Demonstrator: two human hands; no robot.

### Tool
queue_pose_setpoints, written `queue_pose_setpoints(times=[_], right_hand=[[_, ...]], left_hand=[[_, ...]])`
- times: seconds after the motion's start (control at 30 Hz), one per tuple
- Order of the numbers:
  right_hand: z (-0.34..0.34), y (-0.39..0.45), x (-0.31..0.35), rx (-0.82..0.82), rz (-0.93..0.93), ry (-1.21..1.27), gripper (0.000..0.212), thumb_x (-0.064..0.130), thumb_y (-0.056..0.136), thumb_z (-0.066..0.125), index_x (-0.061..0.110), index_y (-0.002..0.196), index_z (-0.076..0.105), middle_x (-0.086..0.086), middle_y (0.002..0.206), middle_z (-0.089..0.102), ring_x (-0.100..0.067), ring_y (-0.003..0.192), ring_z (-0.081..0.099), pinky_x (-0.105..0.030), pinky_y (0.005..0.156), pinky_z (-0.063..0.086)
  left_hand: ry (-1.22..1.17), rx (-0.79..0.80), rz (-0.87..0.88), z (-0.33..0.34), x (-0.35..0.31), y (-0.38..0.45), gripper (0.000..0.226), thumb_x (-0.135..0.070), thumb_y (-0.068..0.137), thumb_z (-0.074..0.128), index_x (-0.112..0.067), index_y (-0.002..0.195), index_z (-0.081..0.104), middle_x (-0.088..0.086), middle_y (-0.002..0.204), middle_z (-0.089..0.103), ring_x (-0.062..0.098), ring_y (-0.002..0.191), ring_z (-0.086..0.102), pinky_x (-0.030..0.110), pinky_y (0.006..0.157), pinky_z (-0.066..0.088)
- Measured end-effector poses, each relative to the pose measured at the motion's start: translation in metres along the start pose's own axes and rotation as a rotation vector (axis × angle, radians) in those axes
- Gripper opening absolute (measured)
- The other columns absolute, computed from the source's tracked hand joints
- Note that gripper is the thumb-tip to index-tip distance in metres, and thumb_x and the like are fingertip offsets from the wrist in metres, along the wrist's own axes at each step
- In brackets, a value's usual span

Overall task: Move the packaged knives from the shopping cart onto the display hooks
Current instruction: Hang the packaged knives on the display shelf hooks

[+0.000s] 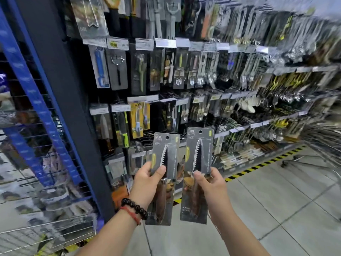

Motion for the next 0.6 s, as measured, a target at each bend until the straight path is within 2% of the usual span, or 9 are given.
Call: queue_pose_setpoints(times=[0.1,0.17,0.2,0.27,0.33,0.43,0.47,0.53,0.6], right_hand=[[0.002,0.036,-0.002,0.024,-0.004,-0.033,0.028,0.035,0.084,0.073,0.021,0.106,0.064,-0.007,0.101,0.072,-0.028,0.097,0.068,-0.044,0.085,0.058],[0.004,0.067,-0.007,0.03,0.018,-0.054,0.047,0.044,0.077,0.076,0.019,0.114,0.061,-0.006,0.113,0.069,-0.028,0.106,0.066,-0.048,0.089,0.057],[0.005,0.083,-0.009,0.046,0.022,-0.063,0.047,0.042,0.077,0.076,0.02,0.115,0.062,-0.005,0.113,0.07,-0.026,0.105,0.066,-0.047,0.088,0.057],[0.008,0.116,-0.011,0.069,0.023,-0.087,0.02,0.024,0.084,0.072,0.022,0.104,0.066,-0.004,0.098,0.073,-0.022,0.09,0.07,-0.036,0.074,0.059],[0.011,0.148,-0.011,0.062,0.035,-0.113,0.01,0.016,0.089,0.067,0.023,0.096,0.068,-0.005,0.089,0.074,-0.024,0.084,0.07,-0.033,0.068,0.057],[0.021,0.192,-0.01,0.076,0.044,-0.125,0.007,0.024,0.092,0.064,0.025,0.096,0.069,-0.007,0.091,0.074,-0.029,0.088,0.07,-0.047,0.08,0.058],[0.024,0.205,-0.01,0.081,0.04,-0.118,0.008,0.026,0.093,0.063,0.025,0.098,0.069,-0.006,0.091,0.074,-0.027,0.087,0.071,-0.046,0.079,0.059],[0.032,0.231,-0.01,0.089,0.03,-0.113,0.01,0.028,0.095,0.061,0.024,0.099,0.068,-0.001,0.085,0.074,-0.019,0.079,0.071,-0.035,0.069,0.059],[0.04,0.253,-0.013,0.106,0.026,-0.119,0.013,0.033,0.094,0.061,0.022,0.096,0.067,0.001,0.077,0.068,-0.015,0.071,0.065,-0.029,0.061,0.051]], left_hand=[[-0.007,-0.017,0.02,0.007,0.006,0.029,0.012,-0.021,0.092,0.062,-0.021,0.104,0.066,-0.003,0.096,0.074,0.015,0.091,0.07,0.036,0.082,0.056],[-0.008,-0.03,0.019,0.011,0.014,0.054,0.012,-0.022,0.092,0.062,-0.023,0.104,0.066,-0.004,0.096,0.074,0.014,0.092,0.069,0.038,0.083,0.055],[-0.008,-0.038,0.021,0.013,0.018,0.069,0.011,-0.023,0.092,0.063,-0.024,0.102,0.066,-0.003,0.096,0.074,0.014,0.092,0.069,0.039,0.085,0.055],[-0.001,-0.057,0.012,0.015,0.031,0.1,0.007,-0.026,0.092,0.063,-0.025,0.098,0.066,0.004,0.094,0.072,0.02,0.092,0.067,0.045,0.087,0.054],[-0.009,-0.072,0.005,0.02,0.041,0.131,0.007,-0.027,0.092,0.063,-0.024,0.097,0.065,0.008,0.094,0.071,0.024,0.092,0.066,0.048,0.088,0.053],[-0.048,-0.07,-0.013,0.03,0.049,0.169,0.01,-0.024,0.092,0.063,-0.029,0.101,0.065,-0.004,0.096,0.073,0.013,0.095,0.067,0.038,0.088,0.053],[-0.054,-0.067,-0.024,0.032,0.051,0.18,0.01,-0.024,0.092,0.063,-0.03,0.1,0.064,-0.007,0.096,0.072,0.01,0.096,0.066,0.033,0.086,0.052],[-0.074,-0.074,-0.042,0.033,0.052,0.201,0.011,-0.022,0.092,0.063,-0.028,0.101,0.063,-0.01,0.097,0.072,0.01,0.098,0.066,0.028,0.085,0.05],[-0.077,-0.096,-0.061,0.033,0.056,0.218,0.013,-0.023,0.092,0.063,-0.027,0.104,0.063,-0.01,0.102,0.071,0.01,0.103,0.065,0.027,0.086,0.05]])
Point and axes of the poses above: each hand's wrist, its own y-axis towards the middle knuckle, its own z-axis out of the palm, x = y × z, the point moved 2 cm from there along y, towards the middle knuckle
